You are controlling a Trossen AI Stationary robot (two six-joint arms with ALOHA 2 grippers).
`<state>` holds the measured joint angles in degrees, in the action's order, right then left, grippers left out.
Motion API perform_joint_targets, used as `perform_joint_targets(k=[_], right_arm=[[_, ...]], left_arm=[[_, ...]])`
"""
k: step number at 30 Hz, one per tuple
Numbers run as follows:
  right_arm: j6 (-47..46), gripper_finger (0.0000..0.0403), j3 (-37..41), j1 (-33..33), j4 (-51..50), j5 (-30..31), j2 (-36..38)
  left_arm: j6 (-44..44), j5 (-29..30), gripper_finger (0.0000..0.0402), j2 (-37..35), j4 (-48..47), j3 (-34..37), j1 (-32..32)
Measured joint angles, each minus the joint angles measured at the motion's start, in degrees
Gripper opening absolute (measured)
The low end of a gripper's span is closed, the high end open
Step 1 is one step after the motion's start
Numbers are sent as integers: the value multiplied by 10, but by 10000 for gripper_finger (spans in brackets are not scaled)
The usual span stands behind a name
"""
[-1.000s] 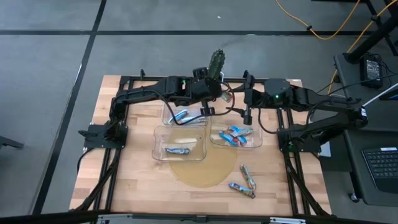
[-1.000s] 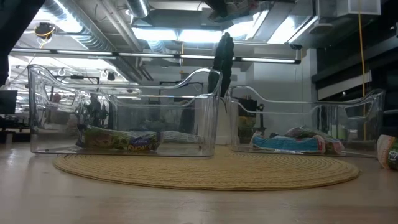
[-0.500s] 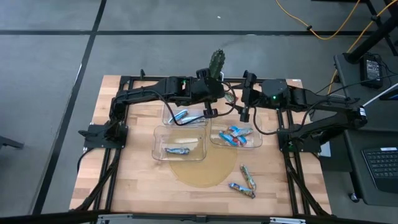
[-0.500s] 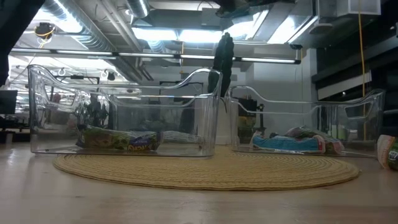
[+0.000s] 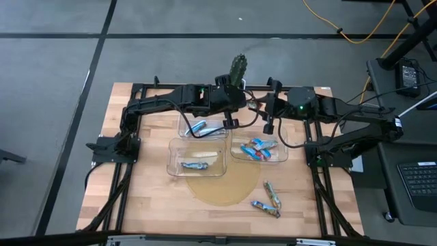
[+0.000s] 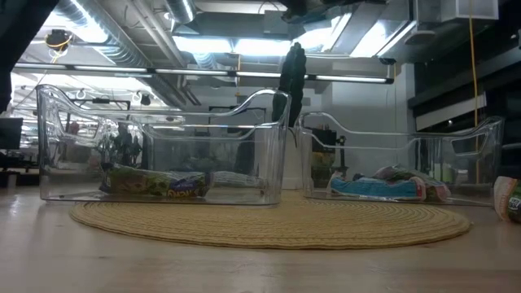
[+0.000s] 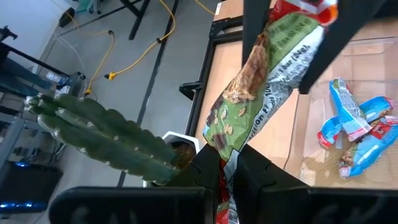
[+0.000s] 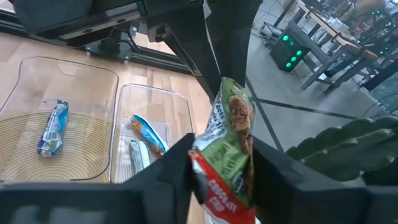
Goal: Pick and place Granola Bars by type
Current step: Put the red granola bar into the right bin
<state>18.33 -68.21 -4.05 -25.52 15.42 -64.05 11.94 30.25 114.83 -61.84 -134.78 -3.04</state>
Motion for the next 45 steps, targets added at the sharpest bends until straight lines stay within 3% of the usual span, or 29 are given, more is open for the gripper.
perform_joint_targets(k=[6, 14, 22, 29, 35, 45], right_arm=[[2, 81, 0, 0, 0, 0, 0], [4, 70, -1, 0, -1, 0, 0], [5, 69, -1, 0, -10, 1, 8], [-53, 69, -49, 4, -150, 14, 32], [-109, 69, -104, 23, -305, 15, 36], [-149, 69, -115, 63, -352, 15, 33]], left_arm=[[4, -3, 27, 0, 0, 0, 0], [18, 3, 68, -24, -22, 0, 4], [-5, 80, 97, -81, -78, 0, 7], [-70, 73, 97, -118, -90, -1, 13], [-65, 63, 97, -118, -92, 0, 28], [-65, 57, 100, -112, -87, 13, 25]])
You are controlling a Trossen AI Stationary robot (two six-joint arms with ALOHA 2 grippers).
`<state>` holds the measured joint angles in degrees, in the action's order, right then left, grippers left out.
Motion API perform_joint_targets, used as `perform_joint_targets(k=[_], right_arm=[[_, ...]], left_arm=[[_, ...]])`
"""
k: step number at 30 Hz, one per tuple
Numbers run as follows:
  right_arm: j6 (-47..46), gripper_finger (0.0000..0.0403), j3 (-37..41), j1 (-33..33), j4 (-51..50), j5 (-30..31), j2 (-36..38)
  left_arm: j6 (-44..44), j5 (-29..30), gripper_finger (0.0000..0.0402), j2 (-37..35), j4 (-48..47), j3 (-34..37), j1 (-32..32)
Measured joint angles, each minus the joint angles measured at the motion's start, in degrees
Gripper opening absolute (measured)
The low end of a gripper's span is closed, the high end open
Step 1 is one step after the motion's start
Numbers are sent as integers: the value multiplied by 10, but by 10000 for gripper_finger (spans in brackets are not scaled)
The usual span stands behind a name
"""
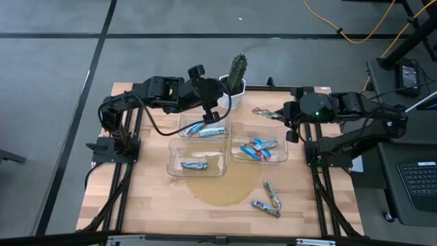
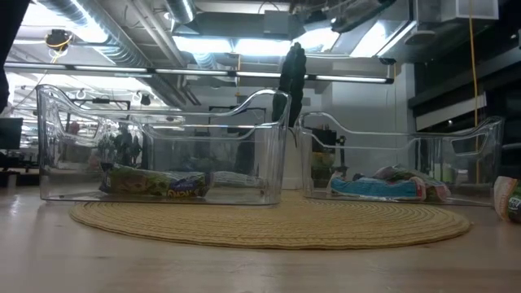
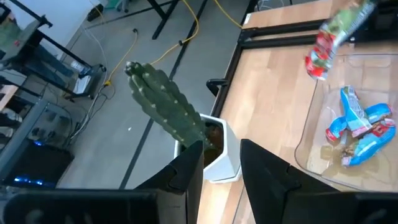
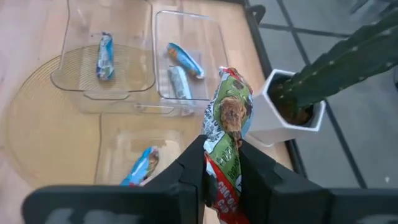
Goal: Pick and place Granola Bars by type
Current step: Put the red granola bar into the right bin
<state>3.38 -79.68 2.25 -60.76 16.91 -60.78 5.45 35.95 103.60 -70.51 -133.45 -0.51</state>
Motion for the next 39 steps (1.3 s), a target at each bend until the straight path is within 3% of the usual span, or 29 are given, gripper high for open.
perform_joint_targets(k=[15, 28, 39], right_arm=[[-14, 70, 67, 10, 28, -6, -110], [10, 70, 238, 9, 232, -37, -124], [14, 70, 301, -20, 302, -35, -124]], left_arm=[[-18, 1, 96, 0, 0, 0, 0], [-17, 0, 94, 0, 0, 0, 5], [-31, 0, 92, 0, 0, 0, 5]])
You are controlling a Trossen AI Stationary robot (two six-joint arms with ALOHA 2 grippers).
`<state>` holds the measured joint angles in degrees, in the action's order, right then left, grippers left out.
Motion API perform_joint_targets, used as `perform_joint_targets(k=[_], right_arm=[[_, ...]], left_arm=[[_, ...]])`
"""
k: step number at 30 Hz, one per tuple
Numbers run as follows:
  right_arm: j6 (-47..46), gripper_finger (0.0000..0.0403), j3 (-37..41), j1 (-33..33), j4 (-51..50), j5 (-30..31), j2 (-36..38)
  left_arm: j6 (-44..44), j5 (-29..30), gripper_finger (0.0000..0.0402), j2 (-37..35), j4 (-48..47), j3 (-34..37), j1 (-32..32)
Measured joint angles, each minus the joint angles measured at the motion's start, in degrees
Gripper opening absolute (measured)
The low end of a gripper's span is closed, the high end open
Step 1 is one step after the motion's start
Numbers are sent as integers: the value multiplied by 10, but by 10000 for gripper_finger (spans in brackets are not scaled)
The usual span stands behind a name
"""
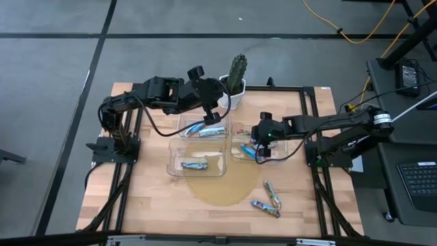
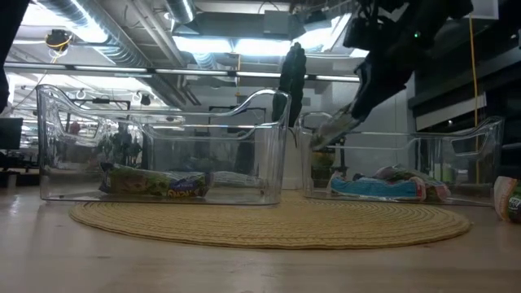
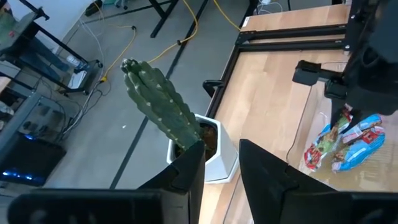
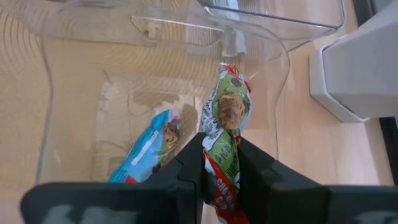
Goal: Pick and place Granola Bars by type
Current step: Put the red granola bar into the right bin
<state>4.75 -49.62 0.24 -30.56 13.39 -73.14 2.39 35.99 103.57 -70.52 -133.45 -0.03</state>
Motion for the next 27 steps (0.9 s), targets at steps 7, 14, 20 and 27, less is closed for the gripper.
perform_joint_targets(k=[7, 14, 20, 27], right_arm=[[2, 70, 39, -14, 72, -5, 0], [-2, 70, 66, -25, 86, -30, 0], [2, 70, 68, -25, 94, -30, 0], [4, 70, 68, -25, 98, -32, 0]], left_arm=[[-8, 0, 93, 0, 0, 0, 0], [-14, 0, 89, 0, 0, 0, 0], [-19, 1, 88, 0, 0, 0, 0], [-27, 3, 88, 0, 0, 0, 0]])
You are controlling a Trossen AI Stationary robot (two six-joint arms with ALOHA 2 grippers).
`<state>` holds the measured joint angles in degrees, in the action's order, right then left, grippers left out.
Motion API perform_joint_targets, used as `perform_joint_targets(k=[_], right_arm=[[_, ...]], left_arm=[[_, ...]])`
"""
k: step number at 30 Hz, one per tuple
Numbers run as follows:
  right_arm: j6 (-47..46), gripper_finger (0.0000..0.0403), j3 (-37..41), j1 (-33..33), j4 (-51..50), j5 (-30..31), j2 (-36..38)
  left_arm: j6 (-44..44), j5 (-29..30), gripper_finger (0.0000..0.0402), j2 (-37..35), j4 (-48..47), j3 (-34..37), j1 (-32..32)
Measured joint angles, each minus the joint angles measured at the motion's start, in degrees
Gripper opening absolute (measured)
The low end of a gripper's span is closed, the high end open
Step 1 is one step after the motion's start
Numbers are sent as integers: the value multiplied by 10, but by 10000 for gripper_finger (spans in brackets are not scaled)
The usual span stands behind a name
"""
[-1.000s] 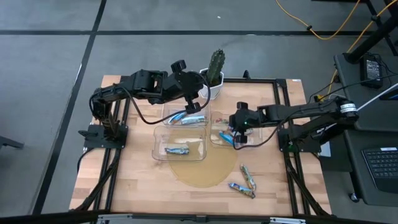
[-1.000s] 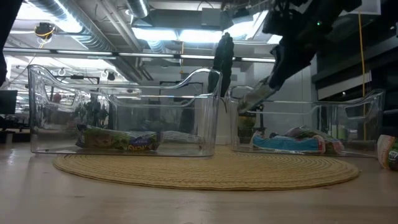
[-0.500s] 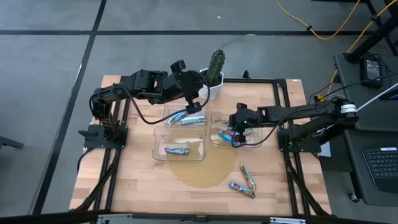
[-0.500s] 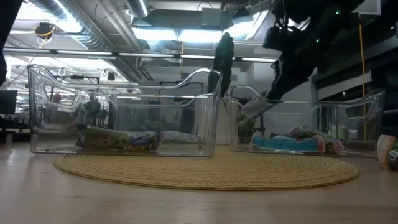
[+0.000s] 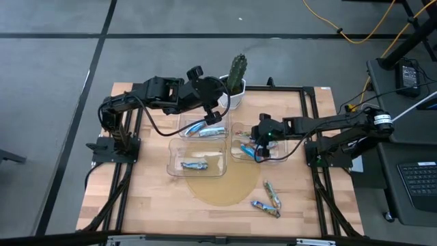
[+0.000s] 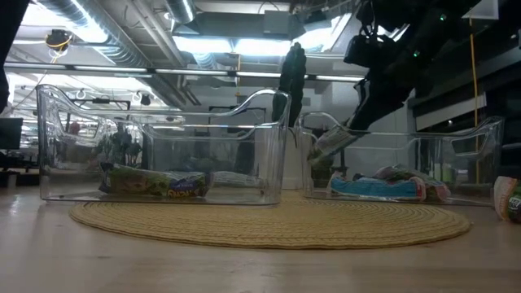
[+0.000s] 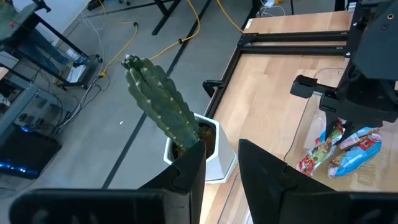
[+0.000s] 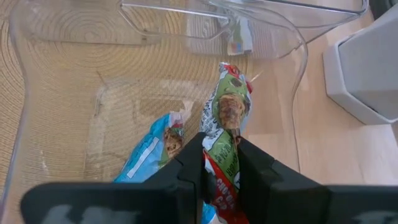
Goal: Pick and place Granola Bars by type
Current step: Put the red granola bar into the right bin, then put the yellow granola bar into the top bin
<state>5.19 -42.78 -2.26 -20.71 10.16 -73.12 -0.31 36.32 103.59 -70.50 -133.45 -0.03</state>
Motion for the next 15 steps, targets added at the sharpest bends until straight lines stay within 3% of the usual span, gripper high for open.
perform_joint_targets(k=[7, 15], right_arm=[[0, 85, 0, -1, 0, -14, 0], [-2, 164, 0, -6, 0, -13, 0]], left_arm=[[-5, 0, 89, 0, 0, 0, 0], [-6, -3, 86, 0, 0, 0, 0]])
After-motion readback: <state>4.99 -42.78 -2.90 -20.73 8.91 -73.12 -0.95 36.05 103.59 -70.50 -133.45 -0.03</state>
